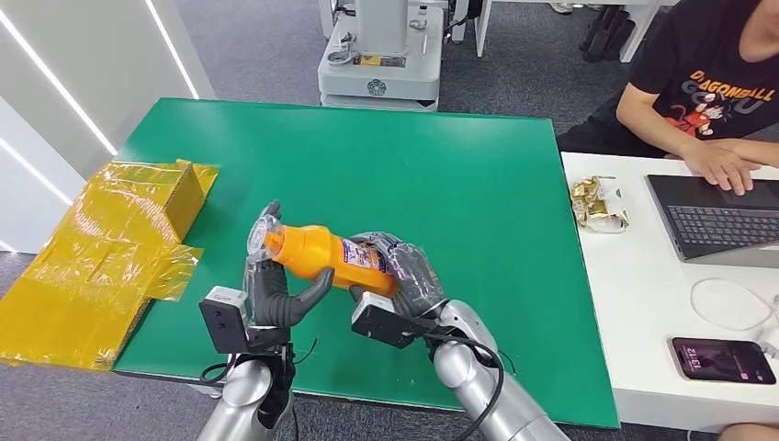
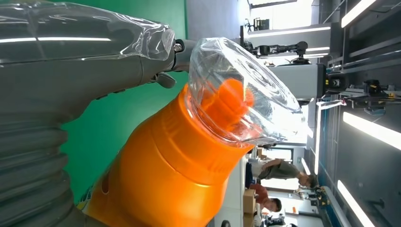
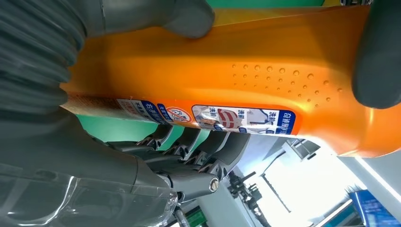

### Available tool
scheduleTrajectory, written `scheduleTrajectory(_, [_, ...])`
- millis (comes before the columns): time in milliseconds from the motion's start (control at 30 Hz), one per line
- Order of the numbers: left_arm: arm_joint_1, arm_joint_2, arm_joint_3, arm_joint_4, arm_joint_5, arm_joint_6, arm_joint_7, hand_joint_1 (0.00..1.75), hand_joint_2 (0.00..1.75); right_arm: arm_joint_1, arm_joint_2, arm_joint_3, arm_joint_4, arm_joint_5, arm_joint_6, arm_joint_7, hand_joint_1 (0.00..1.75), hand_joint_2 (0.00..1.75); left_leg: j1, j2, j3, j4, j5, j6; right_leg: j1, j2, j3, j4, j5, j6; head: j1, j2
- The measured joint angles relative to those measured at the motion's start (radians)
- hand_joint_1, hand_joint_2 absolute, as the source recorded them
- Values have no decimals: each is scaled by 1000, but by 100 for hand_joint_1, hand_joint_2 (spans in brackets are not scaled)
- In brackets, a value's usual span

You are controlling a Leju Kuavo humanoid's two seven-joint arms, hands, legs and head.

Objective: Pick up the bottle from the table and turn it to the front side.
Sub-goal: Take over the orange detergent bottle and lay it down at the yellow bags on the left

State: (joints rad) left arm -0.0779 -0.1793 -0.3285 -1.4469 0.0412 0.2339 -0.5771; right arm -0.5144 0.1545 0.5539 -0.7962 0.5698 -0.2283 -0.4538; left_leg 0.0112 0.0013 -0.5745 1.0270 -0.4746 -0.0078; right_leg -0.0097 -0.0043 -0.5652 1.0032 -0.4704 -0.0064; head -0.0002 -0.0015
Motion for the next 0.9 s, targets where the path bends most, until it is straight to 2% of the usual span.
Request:
scheduleTrajectory(67, [0,0,0,0,-5,-6,2,133,175,0,0,3,2,-1,-9,-22,175,175,0,0,0,0,0,0,0,0,0,0,0,0,0,0])
scheduleTrajectory(100, [0,0,0,0,-7,-12,2,171,175,0,0,4,3,-2,-15,-35,175,175,0,0,0,0,0,0,0,0,0,0,0,0,0,0])
scheduleTrajectory(133, [0,0,-1,0,-10,-18,3,175,175,0,0,4,2,-3,-21,-47,175,175,0,0,0,0,0,0,0,0,0,0,0,0,0,0])
scheduleTrajectory(433, [-13,0,-2,0,-22,-61,19,175,175,4,-1,5,-10,-15,-42,-89,175,175,0,0,0,0,0,0,0,0,0,0,0,0,0,0])
scheduleTrajectory(900, [-14,1,7,0,-28,-65,31,175,175,15,-2,4,-23,-16,-32,-95,175,175,0,0,0,0,0,0,0,0,0,0,0,0,0,0])
